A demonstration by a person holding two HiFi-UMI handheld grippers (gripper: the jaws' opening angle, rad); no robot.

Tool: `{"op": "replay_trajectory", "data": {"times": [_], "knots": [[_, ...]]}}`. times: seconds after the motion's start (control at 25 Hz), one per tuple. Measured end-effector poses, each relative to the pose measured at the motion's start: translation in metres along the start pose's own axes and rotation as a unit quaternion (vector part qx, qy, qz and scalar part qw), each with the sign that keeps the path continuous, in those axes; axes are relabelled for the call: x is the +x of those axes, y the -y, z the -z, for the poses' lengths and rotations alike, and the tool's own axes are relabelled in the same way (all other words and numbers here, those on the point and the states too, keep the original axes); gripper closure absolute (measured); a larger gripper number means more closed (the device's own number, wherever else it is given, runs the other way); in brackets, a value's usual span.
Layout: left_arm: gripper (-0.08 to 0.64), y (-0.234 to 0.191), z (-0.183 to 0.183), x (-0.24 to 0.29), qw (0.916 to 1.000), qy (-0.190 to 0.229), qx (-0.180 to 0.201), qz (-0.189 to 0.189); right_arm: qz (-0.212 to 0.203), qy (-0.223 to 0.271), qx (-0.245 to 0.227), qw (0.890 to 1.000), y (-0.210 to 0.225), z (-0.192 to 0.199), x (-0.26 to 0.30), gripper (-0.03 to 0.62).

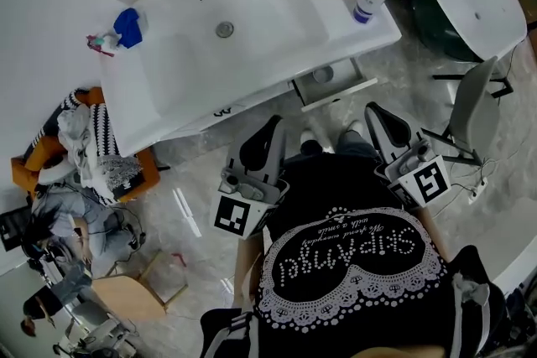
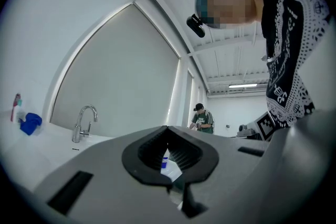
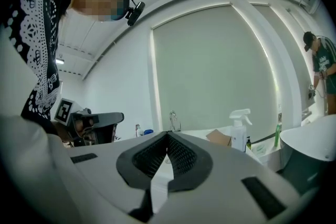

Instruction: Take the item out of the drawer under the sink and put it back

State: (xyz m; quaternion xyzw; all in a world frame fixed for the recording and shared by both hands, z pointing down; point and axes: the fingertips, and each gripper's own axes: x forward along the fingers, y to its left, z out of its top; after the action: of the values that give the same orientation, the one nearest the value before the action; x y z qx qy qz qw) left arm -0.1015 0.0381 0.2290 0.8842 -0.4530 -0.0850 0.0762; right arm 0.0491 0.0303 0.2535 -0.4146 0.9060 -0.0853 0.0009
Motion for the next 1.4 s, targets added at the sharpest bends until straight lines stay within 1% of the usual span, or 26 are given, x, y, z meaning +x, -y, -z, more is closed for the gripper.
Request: {"op": "replay_trajectory", "data": {"times": [0.08,0.16,0.32,0.4,0.44,0.56,0.68,0.72,0.84,0.96,1.24,1.4], "knots": [[0.557,-0.010,-0.007,-0.003,1.0000,-0.001,0.007,0.003,0.000,-0.002,0.003,1.000,-0.002,-0.001,0.001,0.575],[0.557,-0.019,-0.011,-0.006,1.0000,-0.004,0.005,0.005,-0.002,-0.006,0.008,1.000,-0.004,-0.001,0.000,0.575],[0.557,-0.040,-0.014,-0.009,0.9998,0.015,-0.012,-0.005,-0.008,-0.012,0.007,1.000,-0.007,0.003,0.000,0.575],[0.557,-0.044,-0.017,-0.011,0.9996,0.022,-0.018,-0.007,-0.011,-0.013,0.007,1.000,-0.010,0.005,-0.001,0.575],[0.557,-0.044,-0.018,-0.013,0.9996,0.024,-0.016,-0.007,-0.012,-0.008,0.010,1.000,-0.012,0.004,-0.002,0.575],[0.557,-0.042,-0.021,-0.016,0.9995,0.027,-0.014,-0.003,-0.020,0.028,0.019,0.999,-0.018,-0.007,-0.002,0.574],[0.557,-0.039,-0.024,-0.017,0.9992,0.033,-0.021,0.003,-0.010,-0.001,0.019,1.000,-0.017,0.005,-0.008,0.574],[0.557,-0.038,-0.024,-0.017,0.9992,0.034,-0.022,0.005,-0.009,-0.003,0.017,1.000,-0.016,0.007,-0.009,0.574],[0.557,-0.033,-0.023,-0.016,0.9991,0.033,-0.023,0.011,-0.009,0.009,0.007,1.000,-0.016,0.005,-0.011,0.574],[0.557,-0.033,-0.022,-0.015,0.9993,0.029,-0.020,0.014,-0.005,-0.007,0.016,1.000,-0.016,0.012,-0.013,0.574],[0.557,-0.026,-0.022,-0.013,0.9993,0.028,-0.019,0.018,-0.006,-0.010,0.022,1.000,-0.017,0.016,-0.016,0.574],[0.557,-0.027,-0.021,-0.017,0.9993,0.026,-0.022,0.013,-0.005,-0.013,0.025,1.000,-0.017,0.017,-0.017,0.574]]}}
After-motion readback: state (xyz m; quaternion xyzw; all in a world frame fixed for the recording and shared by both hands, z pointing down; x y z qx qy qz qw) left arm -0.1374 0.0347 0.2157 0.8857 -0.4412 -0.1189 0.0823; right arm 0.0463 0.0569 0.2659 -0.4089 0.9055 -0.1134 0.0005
